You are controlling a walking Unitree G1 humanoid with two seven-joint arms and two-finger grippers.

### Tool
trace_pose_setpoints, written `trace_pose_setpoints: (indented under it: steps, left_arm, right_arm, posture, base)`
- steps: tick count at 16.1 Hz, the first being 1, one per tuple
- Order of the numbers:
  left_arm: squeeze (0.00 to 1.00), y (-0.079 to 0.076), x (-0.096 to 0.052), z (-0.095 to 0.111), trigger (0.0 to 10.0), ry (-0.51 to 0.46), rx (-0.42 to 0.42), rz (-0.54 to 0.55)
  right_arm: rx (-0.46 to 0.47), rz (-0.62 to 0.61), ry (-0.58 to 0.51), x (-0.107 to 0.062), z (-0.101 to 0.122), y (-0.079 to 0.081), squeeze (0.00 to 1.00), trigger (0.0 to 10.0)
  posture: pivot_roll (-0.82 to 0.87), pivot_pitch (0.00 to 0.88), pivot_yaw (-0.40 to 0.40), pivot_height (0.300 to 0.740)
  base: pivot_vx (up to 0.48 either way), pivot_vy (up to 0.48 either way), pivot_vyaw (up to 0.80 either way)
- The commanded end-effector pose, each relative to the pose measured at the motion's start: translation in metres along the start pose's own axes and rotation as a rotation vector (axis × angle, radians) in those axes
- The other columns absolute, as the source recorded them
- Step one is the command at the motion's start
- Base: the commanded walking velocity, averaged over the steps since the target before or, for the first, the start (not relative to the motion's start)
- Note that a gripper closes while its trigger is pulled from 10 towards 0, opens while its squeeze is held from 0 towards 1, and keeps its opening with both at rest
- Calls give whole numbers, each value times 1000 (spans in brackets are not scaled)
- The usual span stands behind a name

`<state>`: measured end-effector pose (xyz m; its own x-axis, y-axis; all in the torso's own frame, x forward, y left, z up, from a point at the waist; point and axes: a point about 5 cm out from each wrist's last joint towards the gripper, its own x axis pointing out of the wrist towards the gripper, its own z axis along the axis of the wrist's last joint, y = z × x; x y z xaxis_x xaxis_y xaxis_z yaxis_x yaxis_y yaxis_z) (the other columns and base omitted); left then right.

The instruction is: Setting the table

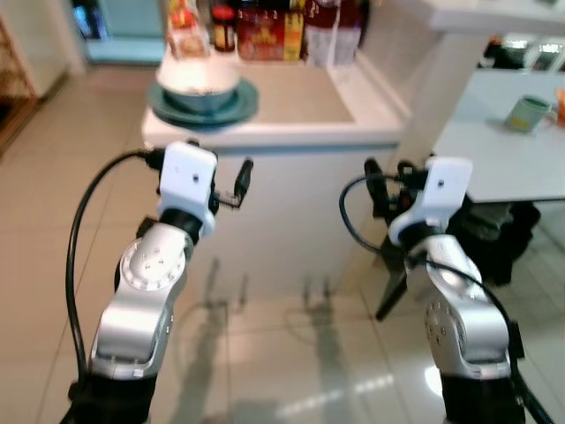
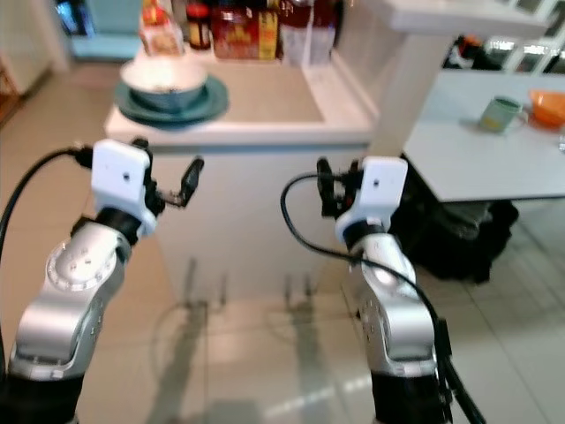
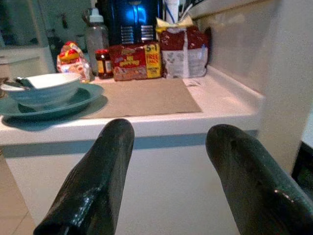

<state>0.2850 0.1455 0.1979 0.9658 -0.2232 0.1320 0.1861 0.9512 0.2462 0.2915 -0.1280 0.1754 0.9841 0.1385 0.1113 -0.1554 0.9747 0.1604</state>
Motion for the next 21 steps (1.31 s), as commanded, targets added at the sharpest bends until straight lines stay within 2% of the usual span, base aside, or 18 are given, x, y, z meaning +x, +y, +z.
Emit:
trace_pose_setpoints:
  steps: [1,10,12,14,15,18,21]
  left_arm:
    - [0,1,2,1,10000,-1,1,4]
    - [0,6,-2,-3,10000,2,-33,38]
    - [0,12,-14,-13,10000,-1,-77,83]
    - [0,16,-20,-15,10000,-13,-34,103]
    - [0,19,-22,-11,10000,-38,-39,110]
    - [0,28,-26,4,10000,-105,-26,139]
    - [0,25,-31,5,10000,-107,-1,118]
  right_arm:
    - [-5,5,-11,1,5,0,0,10000]
    - [-24,15,-53,0,14,-4,0,10000]
    - [-70,64,-66,-9,10,-8,0,10000]
    - [-89,81,-79,-13,10,-10,0,10000]
    - [-81,87,-98,-13,15,-10,0,10000]
    - [-130,148,-169,-10,31,-5,0,10000]
    - [-140,124,-172,-13,34,-15,0,10000]
  posture:
    - [118,7,-70,740]
    - [115,7,-72,740]
    - [121,9,-73,740]
    - [123,9,-75,740]
    - [124,11,-78,740]
    - [128,8,-77,740]
    - [135,1,-86,740]
  base:
    - [0,480,-800]
    - [0,480,-786]
    - [0,159,0]
    - [0,0,0]
    - [0,0,0]
    - [97,0,133]
    - [421,0,800]
